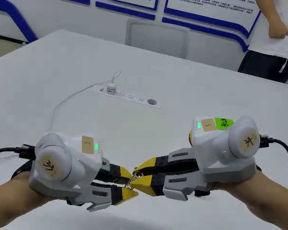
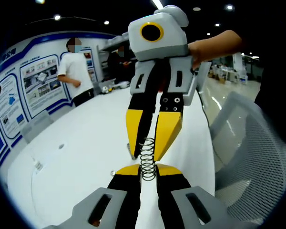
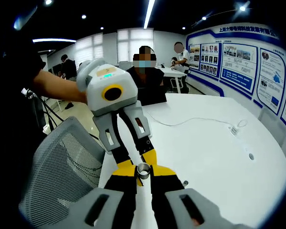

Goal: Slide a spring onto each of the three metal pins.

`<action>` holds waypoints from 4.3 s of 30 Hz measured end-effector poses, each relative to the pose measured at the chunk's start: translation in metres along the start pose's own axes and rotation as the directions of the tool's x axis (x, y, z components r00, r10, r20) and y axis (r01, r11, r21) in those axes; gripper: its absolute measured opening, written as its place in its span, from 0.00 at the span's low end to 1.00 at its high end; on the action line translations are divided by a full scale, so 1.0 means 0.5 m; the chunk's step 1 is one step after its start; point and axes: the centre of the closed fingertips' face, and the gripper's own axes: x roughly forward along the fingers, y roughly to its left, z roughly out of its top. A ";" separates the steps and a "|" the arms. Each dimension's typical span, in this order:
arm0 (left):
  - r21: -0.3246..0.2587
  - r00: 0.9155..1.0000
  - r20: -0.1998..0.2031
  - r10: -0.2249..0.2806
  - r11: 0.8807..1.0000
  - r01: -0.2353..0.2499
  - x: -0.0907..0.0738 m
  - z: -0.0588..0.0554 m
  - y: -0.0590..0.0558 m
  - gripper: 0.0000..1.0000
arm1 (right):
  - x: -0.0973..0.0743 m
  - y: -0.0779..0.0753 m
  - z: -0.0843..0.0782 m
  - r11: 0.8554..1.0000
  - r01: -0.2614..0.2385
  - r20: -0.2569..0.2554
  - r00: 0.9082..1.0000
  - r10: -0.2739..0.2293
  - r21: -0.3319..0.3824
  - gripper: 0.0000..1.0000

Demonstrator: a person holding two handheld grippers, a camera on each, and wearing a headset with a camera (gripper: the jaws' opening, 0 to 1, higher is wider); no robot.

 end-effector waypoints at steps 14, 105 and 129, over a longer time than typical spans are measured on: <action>-0.099 0.996 0.030 0.088 0.992 -0.085 -0.031 -0.011 0.037 0.34 | -0.006 -0.034 0.023 0.999 0.041 0.037 0.998 -0.042 0.023 0.11; -0.373 0.958 0.032 0.285 0.892 -0.253 -0.130 -0.092 0.113 1.00 | 0.099 -0.196 -0.146 0.979 0.196 -0.254 0.951 -0.175 0.059 0.11; -0.366 0.968 0.008 0.249 0.902 -0.229 -0.114 -0.091 0.099 0.99 | 0.119 -0.210 -0.182 0.973 0.217 -0.283 0.941 -0.186 0.084 0.11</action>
